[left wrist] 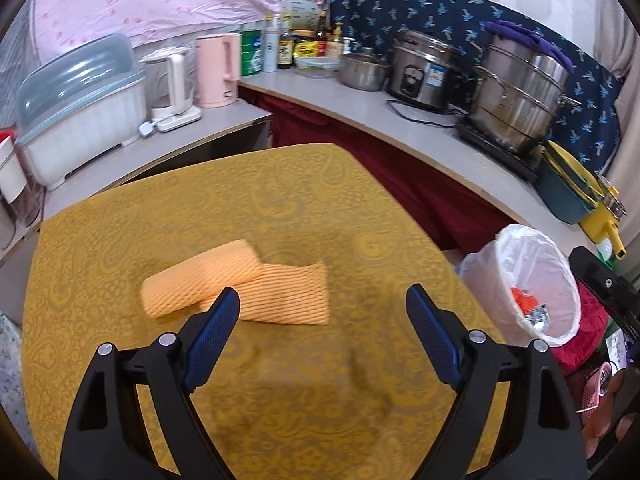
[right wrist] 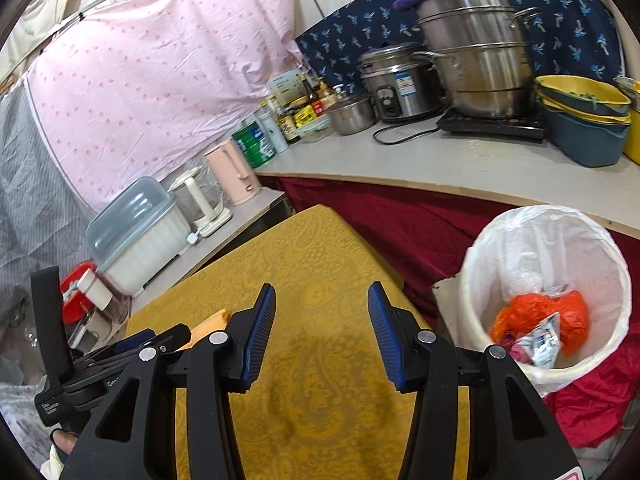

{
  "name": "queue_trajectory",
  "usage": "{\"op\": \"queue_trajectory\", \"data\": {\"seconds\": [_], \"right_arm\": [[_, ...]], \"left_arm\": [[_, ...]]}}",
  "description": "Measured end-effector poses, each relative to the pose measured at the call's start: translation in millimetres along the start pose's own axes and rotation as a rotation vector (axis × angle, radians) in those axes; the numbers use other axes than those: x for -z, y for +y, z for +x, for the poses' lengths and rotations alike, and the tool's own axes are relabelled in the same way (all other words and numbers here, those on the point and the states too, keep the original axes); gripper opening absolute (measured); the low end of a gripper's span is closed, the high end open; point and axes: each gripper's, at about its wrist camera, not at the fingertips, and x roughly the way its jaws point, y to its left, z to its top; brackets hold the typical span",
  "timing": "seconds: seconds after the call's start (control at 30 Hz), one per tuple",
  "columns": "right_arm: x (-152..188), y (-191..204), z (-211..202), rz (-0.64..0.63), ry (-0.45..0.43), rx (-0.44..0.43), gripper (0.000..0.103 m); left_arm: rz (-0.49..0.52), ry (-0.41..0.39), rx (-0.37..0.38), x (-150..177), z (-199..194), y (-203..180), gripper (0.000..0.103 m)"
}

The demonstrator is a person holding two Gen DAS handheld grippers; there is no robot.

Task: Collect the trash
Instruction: 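Move both grippers back from the bin to the orange sponge cloths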

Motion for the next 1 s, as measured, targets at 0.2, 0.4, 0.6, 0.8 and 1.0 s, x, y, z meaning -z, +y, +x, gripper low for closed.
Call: {"op": "queue_trajectory", "data": {"seconds": [0.2,0.4,0.6,0.8,1.0], "right_arm": [[14,27,28,-0.025,0.059,-0.036,0.047],[29,51,57,-0.053,0.117,-0.057,0.047],[42,67,85,-0.069,0.169,-0.07,0.047],[55,80,116,-0.082,0.221,-0.076,0.047],[66,91,148,-0.099,0.271,-0.077,0.047]], "left_arm": [[-0.062,0.016,-0.062,9,5,47,0.086],[-0.109,0.043,-0.114,17,15,86,0.086],[-0.143,0.065,-0.131,21,26,114,0.087],[-0.152,0.081,-0.144,21,39,130,0.087],[-0.168,0.107,-0.132,15,60,145,0.087]]}}
